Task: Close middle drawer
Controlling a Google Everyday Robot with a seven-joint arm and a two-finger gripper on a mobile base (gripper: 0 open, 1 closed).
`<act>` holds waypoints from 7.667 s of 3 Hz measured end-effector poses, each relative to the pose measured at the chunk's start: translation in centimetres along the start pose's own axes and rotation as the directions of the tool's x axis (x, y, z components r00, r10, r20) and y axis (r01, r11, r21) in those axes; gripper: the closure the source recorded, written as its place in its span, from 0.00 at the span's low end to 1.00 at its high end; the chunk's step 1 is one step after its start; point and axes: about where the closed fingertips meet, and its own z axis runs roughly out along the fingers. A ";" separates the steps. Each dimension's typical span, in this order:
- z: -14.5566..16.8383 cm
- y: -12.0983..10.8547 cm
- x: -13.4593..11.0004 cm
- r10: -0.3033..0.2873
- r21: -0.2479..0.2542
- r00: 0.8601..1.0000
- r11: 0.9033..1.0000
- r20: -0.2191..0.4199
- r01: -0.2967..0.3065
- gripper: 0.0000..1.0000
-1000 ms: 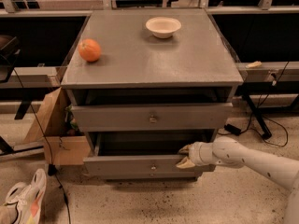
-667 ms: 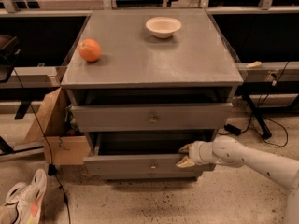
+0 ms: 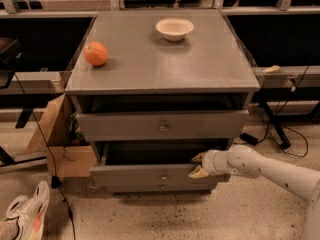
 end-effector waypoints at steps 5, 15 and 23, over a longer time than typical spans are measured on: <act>1.1 -2.5 -0.7 0.005 0.033 1.000 0.999 0.014 -0.005 0.19; 1.2 -2.8 -1.4 0.004 0.062 1.000 0.998 0.017 -0.006 0.00; 1.5 -3.7 0.1 0.015 0.142 0.997 0.990 0.075 -0.026 0.93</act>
Offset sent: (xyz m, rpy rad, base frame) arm 0.0665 0.0102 0.0096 0.0247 -0.0370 -0.0281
